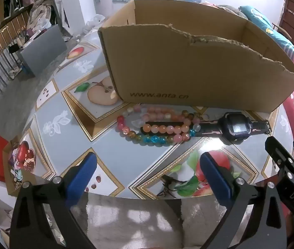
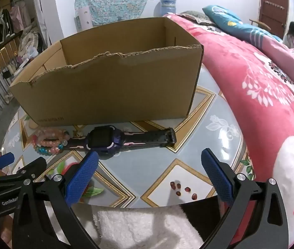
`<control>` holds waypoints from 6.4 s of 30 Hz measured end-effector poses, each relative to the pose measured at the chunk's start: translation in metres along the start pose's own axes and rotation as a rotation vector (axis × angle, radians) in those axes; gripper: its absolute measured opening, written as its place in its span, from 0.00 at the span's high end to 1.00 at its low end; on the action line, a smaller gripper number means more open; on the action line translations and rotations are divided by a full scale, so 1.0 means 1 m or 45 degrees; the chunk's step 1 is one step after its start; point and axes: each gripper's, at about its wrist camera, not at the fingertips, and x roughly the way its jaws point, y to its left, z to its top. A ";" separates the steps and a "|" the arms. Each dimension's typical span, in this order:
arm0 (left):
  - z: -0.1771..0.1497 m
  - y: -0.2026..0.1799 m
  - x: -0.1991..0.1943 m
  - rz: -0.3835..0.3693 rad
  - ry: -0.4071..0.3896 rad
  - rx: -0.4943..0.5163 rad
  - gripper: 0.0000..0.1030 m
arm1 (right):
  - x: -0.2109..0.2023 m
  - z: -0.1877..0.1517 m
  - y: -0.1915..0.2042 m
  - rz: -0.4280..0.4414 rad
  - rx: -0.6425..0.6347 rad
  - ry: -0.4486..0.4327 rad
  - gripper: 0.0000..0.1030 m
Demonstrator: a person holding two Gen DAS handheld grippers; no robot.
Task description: Organize jewelry
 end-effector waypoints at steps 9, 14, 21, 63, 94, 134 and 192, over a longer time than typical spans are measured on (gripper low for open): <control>0.000 0.000 0.000 0.004 -0.005 0.003 0.05 | 0.000 0.000 0.000 -0.001 -0.004 0.002 0.08; 0.000 0.000 0.000 0.002 -0.003 0.004 0.05 | 0.001 0.001 0.005 0.001 -0.005 0.004 0.08; 0.000 0.000 0.000 0.003 -0.006 0.002 0.05 | 0.002 0.003 0.008 0.003 -0.009 0.010 0.08; 0.003 0.002 -0.001 0.007 -0.012 0.002 0.05 | -0.001 -0.002 0.010 0.000 -0.017 0.004 0.08; 0.002 0.002 -0.002 0.006 -0.014 0.003 0.05 | -0.001 -0.002 0.010 0.004 -0.015 0.005 0.08; 0.018 0.069 0.018 -0.341 -0.160 -0.114 0.05 | -0.006 0.014 0.037 0.310 -0.218 -0.093 0.11; 0.042 0.054 0.036 -0.294 -0.155 0.155 0.91 | 0.054 0.041 0.074 0.709 -0.168 0.321 0.94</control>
